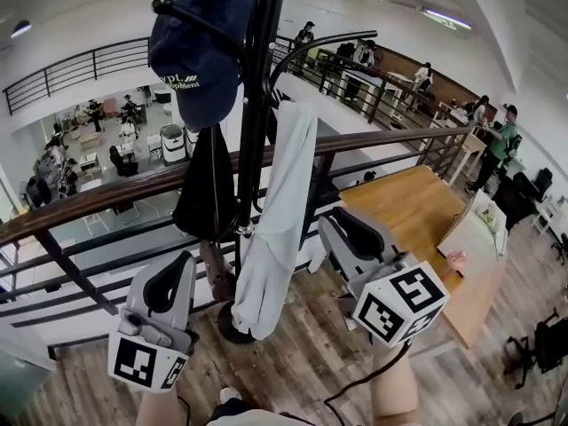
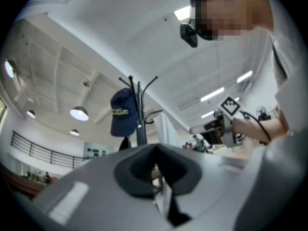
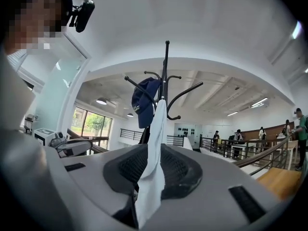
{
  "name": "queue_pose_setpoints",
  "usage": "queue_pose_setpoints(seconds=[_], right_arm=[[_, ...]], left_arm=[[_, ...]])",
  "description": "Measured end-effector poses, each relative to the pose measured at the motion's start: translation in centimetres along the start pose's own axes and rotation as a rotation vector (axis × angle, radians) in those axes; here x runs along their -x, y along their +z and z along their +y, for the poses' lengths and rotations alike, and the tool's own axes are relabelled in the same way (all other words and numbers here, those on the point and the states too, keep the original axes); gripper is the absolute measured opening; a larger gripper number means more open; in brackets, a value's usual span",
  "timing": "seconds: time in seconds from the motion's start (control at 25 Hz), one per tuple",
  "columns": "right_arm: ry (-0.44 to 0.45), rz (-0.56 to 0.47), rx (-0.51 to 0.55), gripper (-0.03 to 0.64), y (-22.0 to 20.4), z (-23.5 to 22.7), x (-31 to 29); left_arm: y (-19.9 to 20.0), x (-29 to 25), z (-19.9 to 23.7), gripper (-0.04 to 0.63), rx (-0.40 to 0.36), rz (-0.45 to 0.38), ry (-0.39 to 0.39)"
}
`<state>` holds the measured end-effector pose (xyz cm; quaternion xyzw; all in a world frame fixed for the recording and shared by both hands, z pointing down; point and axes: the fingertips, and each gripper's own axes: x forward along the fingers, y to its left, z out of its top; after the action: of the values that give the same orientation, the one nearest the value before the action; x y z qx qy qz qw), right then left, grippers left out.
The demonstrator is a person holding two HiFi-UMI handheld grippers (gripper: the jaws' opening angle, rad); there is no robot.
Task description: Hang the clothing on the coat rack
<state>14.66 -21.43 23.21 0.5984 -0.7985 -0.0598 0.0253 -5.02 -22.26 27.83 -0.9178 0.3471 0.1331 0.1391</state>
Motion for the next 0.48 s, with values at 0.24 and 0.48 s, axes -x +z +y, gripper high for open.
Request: queue_pose_setpoints(seconds=[0.24,0.48], right_arm=[[-0.011,-0.019,-0.017,0.000,-0.4,0.2,3.5],[-0.005,-0.016,0.013,0.000,-1.0,0.7,6.8]], left_arm=[[1.4,1.5,-2.7,0.006,-0.011,-0.004,0.007],[2.6,2.5,-5.8,0.006,-0.016,-0.009,0.009]])
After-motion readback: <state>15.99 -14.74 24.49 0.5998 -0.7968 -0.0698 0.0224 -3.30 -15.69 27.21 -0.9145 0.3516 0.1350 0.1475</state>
